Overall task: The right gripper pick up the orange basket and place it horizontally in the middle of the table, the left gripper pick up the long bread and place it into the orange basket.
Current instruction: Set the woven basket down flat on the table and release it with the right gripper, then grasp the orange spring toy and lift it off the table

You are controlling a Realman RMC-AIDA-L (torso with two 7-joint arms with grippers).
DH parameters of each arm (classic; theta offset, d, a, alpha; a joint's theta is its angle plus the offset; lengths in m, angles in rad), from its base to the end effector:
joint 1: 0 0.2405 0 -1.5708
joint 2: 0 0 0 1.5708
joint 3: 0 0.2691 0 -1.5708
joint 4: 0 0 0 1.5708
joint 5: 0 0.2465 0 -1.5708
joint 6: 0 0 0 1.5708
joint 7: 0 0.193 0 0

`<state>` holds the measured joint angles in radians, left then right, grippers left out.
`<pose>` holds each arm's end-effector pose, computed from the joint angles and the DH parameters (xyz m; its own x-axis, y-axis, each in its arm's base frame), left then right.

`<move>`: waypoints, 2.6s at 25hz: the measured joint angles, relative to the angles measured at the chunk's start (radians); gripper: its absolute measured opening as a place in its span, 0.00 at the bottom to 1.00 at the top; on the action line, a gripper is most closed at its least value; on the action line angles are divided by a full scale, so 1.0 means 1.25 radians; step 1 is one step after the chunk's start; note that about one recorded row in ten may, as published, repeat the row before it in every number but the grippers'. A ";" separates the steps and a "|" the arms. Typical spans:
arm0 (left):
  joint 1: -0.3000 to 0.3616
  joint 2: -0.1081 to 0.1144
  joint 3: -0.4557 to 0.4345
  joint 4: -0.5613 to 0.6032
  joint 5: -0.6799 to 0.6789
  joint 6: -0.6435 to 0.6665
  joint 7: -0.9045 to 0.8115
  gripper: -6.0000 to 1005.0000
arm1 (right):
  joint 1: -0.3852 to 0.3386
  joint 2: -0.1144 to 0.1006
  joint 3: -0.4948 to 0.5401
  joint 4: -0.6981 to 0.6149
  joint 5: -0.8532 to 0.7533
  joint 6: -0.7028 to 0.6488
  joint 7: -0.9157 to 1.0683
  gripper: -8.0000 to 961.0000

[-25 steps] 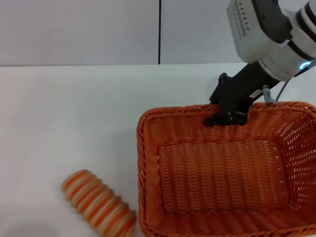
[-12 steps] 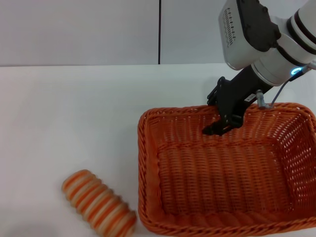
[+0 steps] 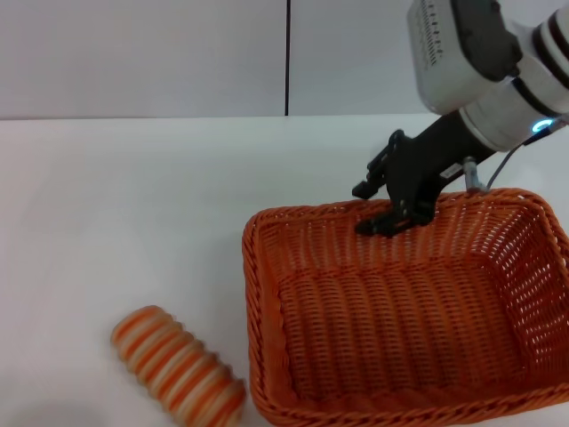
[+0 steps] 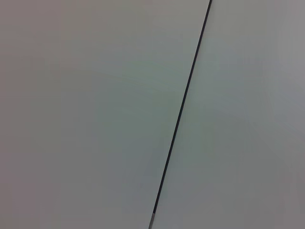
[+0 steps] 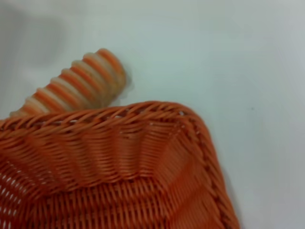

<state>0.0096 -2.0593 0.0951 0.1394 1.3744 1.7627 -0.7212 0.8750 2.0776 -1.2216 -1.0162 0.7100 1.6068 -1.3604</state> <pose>-0.4407 0.1870 0.0614 0.4720 -0.2150 0.8550 0.8692 -0.0489 -0.4921 0.1436 0.4246 -0.0771 0.9673 0.0120 0.2534 0.0169 -0.9997 -0.0171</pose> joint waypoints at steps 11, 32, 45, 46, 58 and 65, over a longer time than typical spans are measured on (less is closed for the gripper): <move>0.005 0.004 0.046 0.053 0.000 0.012 -0.011 0.71 | -0.105 -0.002 0.013 -0.248 0.027 0.068 0.085 0.49; -0.058 0.069 0.247 0.685 0.363 0.093 -0.674 0.71 | -0.583 -0.003 0.338 -0.022 0.838 0.148 -0.245 0.49; -0.173 -0.002 0.256 0.691 0.638 0.103 -0.702 0.71 | -0.618 -0.004 0.383 0.062 0.875 0.200 -0.296 0.49; -0.180 -0.002 0.262 0.674 0.642 0.099 -0.702 0.71 | -0.618 -0.004 0.383 0.062 0.875 0.200 -0.296 0.49; -0.195 -0.001 0.373 0.505 0.648 -0.037 -0.643 0.71 | -0.617 -0.008 0.417 0.085 0.879 0.207 -0.296 0.49; -0.210 0.001 0.391 0.439 0.648 -0.072 -0.608 0.71 | -0.619 -0.010 0.424 0.085 0.876 0.207 -0.296 0.49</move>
<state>-0.2524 -2.0577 0.5834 0.6884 2.1846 1.6729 -1.4807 0.1016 2.0648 -0.6917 -0.9096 1.8052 1.8654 -1.7304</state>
